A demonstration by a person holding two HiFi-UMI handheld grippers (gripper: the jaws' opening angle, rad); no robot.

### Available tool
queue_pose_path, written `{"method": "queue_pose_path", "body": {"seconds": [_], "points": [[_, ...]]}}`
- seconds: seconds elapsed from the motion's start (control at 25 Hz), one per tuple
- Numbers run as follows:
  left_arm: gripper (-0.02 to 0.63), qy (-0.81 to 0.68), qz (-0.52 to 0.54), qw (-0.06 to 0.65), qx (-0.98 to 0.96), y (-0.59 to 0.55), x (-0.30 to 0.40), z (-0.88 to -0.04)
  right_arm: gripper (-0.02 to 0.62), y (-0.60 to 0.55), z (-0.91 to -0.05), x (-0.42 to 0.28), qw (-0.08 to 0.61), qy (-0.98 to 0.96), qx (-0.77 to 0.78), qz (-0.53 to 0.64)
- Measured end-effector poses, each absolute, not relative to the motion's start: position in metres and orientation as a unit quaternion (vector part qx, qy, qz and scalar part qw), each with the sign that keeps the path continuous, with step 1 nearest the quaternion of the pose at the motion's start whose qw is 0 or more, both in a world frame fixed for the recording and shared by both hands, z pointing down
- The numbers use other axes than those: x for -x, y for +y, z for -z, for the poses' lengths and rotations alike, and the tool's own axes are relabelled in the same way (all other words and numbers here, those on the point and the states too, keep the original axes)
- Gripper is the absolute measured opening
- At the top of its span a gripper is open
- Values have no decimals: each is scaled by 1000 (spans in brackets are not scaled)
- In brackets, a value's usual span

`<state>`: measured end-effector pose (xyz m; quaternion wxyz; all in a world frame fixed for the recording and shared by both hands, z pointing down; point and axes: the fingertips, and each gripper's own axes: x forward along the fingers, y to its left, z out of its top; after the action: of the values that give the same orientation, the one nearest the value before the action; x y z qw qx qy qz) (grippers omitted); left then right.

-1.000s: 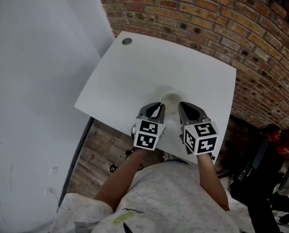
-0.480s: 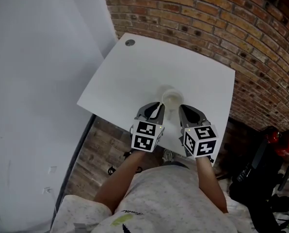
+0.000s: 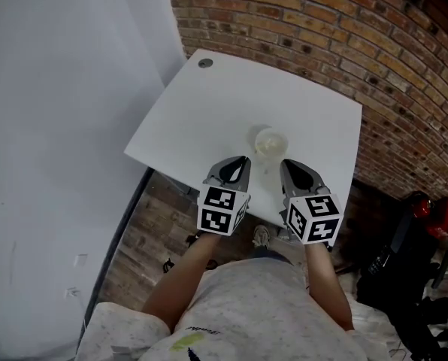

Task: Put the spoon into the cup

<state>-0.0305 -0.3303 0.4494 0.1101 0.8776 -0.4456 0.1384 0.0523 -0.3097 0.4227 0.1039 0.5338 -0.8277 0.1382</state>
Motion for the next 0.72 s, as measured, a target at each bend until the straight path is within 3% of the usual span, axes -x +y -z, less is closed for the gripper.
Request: {"method": "queue_pose_path", "body": {"seconds": [0.72], "points": [[-3, -435, -130, 106, -885, -292, 42, -443, 9, -262, -417, -39, 96, -826, -542, -125]]}}
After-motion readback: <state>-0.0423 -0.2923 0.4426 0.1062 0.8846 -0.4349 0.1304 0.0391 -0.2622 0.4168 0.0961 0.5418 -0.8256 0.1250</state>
